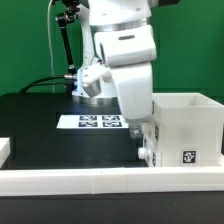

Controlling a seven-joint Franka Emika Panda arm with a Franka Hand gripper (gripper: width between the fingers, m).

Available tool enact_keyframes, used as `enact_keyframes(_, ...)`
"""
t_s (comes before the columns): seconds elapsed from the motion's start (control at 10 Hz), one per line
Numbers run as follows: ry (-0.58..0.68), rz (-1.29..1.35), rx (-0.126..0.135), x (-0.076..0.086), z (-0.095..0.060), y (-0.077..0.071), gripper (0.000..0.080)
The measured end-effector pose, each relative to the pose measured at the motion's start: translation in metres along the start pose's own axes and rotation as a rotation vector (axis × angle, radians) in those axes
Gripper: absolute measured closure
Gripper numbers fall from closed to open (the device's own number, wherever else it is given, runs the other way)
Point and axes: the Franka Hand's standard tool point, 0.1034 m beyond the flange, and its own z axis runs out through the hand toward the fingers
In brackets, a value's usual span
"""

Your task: Assemble drawer

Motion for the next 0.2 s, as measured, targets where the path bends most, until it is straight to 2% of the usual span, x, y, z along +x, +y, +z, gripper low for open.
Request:
enact_keyframes(0.1,-0.008,0.032,-0.008,-0.0036,-0.0078,-0.0075,0.015)
enact_keyframes(0.2,-0.008,0.032,-0.004,-0.0034,-0.0064,-0.0092,0.015)
